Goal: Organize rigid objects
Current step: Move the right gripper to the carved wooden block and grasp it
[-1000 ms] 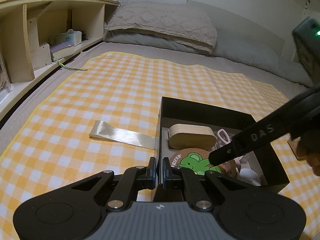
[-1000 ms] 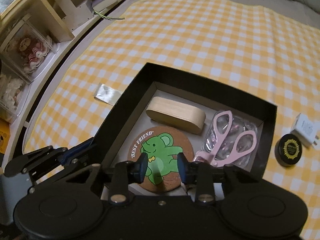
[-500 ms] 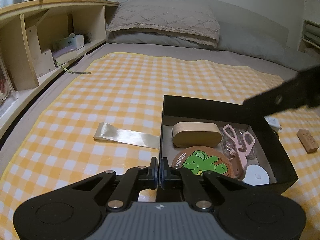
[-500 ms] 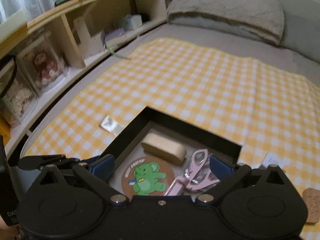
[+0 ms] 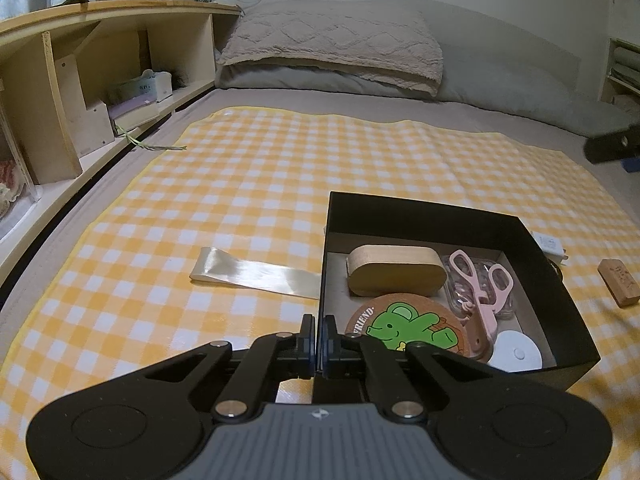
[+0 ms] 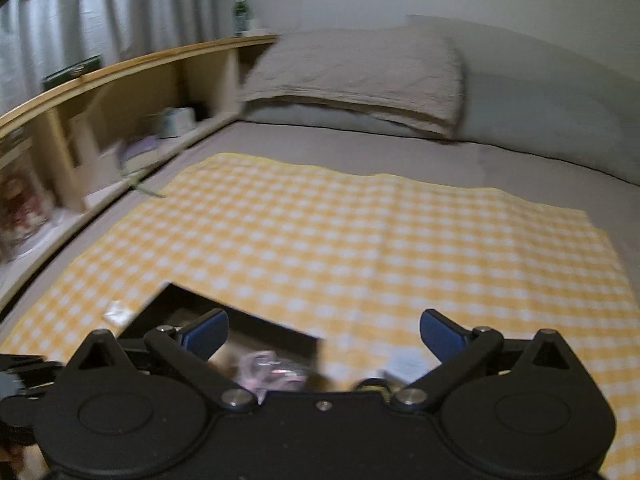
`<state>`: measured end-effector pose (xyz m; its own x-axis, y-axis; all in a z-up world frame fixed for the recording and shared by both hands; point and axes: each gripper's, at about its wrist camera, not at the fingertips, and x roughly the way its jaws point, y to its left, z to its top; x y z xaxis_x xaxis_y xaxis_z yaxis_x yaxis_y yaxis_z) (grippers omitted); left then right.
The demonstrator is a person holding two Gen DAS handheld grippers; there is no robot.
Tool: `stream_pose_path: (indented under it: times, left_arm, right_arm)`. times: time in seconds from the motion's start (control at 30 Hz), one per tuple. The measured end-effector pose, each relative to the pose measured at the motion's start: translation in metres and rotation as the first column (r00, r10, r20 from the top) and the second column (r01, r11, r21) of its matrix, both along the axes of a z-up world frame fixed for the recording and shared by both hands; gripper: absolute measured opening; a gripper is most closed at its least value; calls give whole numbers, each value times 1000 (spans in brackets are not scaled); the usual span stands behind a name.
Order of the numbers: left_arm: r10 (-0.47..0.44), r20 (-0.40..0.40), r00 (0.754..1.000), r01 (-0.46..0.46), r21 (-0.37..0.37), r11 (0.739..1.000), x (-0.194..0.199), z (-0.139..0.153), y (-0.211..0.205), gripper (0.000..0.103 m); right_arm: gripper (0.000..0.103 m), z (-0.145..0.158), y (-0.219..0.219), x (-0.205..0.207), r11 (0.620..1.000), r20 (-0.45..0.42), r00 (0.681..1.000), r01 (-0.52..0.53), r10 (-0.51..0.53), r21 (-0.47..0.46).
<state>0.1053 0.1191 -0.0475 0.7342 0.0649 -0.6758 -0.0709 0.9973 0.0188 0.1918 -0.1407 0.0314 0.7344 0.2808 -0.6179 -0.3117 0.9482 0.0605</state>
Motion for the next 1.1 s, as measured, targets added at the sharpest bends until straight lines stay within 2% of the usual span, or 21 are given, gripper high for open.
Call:
stream_pose_path:
  times: [0.23, 0.43, 0.7, 0.93, 1.1]
  left_arm:
    - [0, 1, 1000, 0, 1, 1000, 0, 0, 0, 3]
    - [-1, 1, 1000, 1, 2, 1000, 0, 0, 0, 3]
    - [0, 1, 1000, 0, 2, 1000, 0, 0, 0, 3]
    - [-1, 2, 1000, 1, 2, 1000, -1, 0, 0, 3]
    - [-1, 1, 1000, 1, 3, 1000, -1, 0, 0, 3]
  right_arm:
    - [103, -23, -70, 16, 991, -32, 991, 129, -129, -22]
    - [103, -53, -117, 25, 975, -116, 969, 208, -216, -83]
    - [88, -89, -147, 40, 960, -258, 926, 249, -275, -129]
    - [86, -115, -151, 49, 949, -312, 901, 249, -300, -194]
    - [83, -129, -154, 55, 949, -353, 885, 245, -303, -201]
